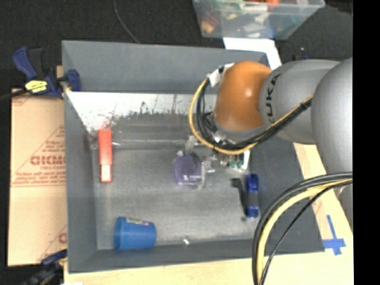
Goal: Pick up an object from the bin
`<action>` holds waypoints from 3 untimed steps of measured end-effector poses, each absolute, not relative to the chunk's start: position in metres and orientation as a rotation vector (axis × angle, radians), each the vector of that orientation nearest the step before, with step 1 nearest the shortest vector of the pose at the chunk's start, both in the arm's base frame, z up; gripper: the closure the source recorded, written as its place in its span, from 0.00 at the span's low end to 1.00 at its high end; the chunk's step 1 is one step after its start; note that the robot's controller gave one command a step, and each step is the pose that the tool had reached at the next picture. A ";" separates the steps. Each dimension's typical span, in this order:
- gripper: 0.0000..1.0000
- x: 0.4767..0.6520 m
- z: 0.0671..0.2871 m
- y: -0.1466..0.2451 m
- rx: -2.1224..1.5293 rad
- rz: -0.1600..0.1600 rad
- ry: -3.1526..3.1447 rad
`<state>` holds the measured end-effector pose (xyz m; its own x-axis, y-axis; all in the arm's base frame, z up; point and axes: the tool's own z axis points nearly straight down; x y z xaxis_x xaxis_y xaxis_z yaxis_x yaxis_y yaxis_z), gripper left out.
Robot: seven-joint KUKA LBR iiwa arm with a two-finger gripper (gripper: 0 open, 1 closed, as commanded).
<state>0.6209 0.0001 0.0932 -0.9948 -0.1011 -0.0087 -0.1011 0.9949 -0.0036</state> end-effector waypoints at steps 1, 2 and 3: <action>0.00 0.650 0.163 -0.128 -0.889 -0.022 2.991; 0.00 0.592 0.106 0.009 -0.223 0.002 3.130; 0.00 0.596 0.083 -0.092 -1.068 -0.034 2.922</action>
Offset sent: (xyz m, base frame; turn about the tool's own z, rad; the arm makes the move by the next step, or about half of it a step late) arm -0.0346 0.0178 0.0068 -0.0398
